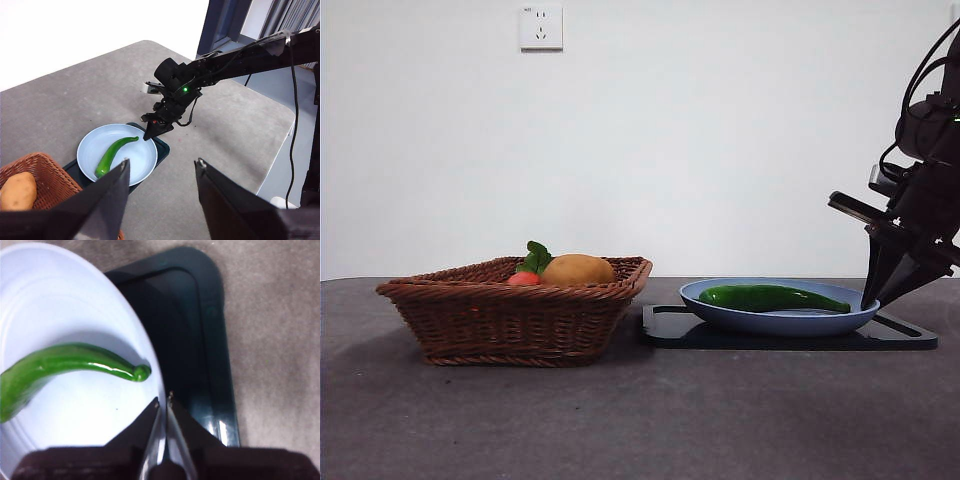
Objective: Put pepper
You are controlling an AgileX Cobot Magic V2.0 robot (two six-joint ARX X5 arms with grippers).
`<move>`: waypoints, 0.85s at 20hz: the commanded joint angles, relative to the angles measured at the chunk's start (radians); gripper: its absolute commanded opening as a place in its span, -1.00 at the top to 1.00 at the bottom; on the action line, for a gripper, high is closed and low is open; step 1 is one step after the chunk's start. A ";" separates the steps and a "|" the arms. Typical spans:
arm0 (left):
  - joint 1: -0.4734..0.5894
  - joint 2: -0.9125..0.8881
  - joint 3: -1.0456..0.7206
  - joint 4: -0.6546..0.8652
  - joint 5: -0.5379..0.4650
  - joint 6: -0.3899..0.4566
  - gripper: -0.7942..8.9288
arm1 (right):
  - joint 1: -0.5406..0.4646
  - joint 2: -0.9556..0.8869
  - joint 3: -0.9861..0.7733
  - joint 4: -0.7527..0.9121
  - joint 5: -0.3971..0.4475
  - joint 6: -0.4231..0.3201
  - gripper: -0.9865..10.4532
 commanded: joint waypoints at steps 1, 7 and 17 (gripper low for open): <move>-0.010 0.006 0.022 0.004 -0.002 -0.007 0.35 | 0.001 0.032 0.024 0.012 -0.008 0.010 0.82; -0.010 0.006 0.022 -0.029 -0.003 -0.005 0.35 | 0.001 0.024 0.024 -0.021 -0.007 0.001 0.50; -0.009 0.007 0.022 -0.074 -0.060 0.047 0.36 | 0.006 -0.510 0.024 -0.259 -0.005 -0.114 0.49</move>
